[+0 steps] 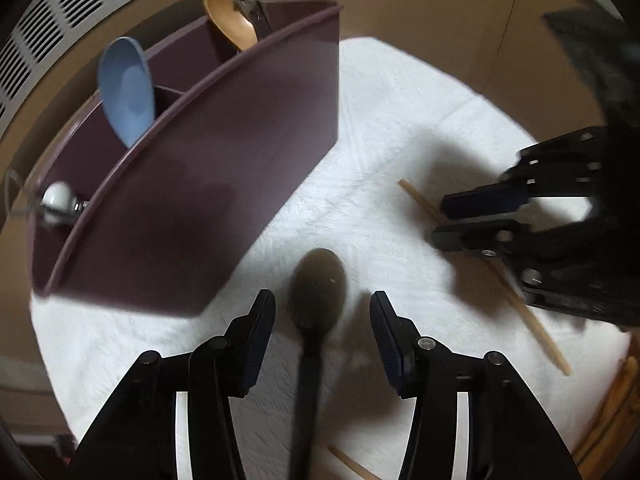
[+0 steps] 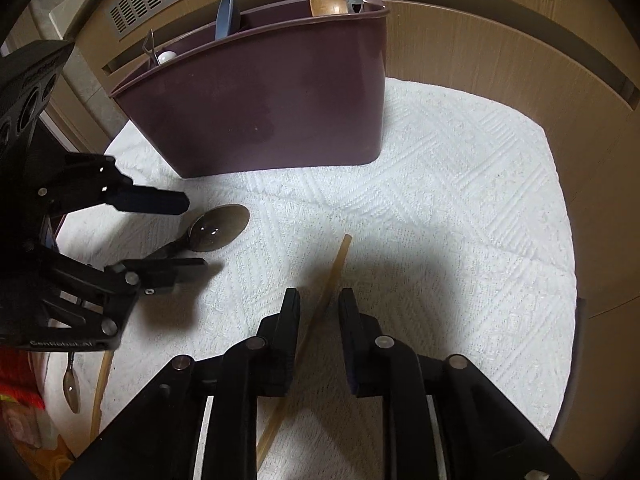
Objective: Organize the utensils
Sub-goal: 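Grasp the black-handled spoon with the left gripper while the right grasps a wooden chopstick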
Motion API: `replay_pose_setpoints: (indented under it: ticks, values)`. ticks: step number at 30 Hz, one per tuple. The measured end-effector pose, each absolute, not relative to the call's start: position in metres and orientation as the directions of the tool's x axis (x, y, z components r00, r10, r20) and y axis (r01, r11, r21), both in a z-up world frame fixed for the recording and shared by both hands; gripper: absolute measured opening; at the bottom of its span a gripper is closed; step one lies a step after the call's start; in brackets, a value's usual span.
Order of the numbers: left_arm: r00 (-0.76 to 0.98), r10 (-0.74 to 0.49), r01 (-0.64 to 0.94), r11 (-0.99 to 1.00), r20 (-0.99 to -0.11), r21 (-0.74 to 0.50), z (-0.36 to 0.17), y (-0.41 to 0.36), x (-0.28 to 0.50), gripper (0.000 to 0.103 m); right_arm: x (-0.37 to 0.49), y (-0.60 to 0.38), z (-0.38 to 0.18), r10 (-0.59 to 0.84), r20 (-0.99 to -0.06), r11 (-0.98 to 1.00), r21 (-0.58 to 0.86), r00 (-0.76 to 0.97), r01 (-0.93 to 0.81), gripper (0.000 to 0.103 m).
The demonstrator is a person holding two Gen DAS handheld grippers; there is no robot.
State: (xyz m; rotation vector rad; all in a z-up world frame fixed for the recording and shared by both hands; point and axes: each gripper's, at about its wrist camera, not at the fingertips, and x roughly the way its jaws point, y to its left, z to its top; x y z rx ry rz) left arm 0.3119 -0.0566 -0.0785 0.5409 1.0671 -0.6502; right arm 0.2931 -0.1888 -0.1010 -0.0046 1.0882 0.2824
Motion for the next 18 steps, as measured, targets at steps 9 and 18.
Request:
replay_pose_setpoints:
  ticks: [9,18]
  values:
    - [0.311,-0.256,0.653,0.757,-0.915,0.010,-0.087,-0.064,0.334,0.045,0.292,-0.190,-0.102,0.234,-0.866,0.962,0.140,0.442,-0.234,0.023]
    - [0.407,-0.270,0.530,0.848,-0.873,-0.015,-0.075,-0.024,0.298,0.033,0.292,-0.164,-0.102,0.158,-0.868,0.974,0.058,0.472,-0.219,0.045]
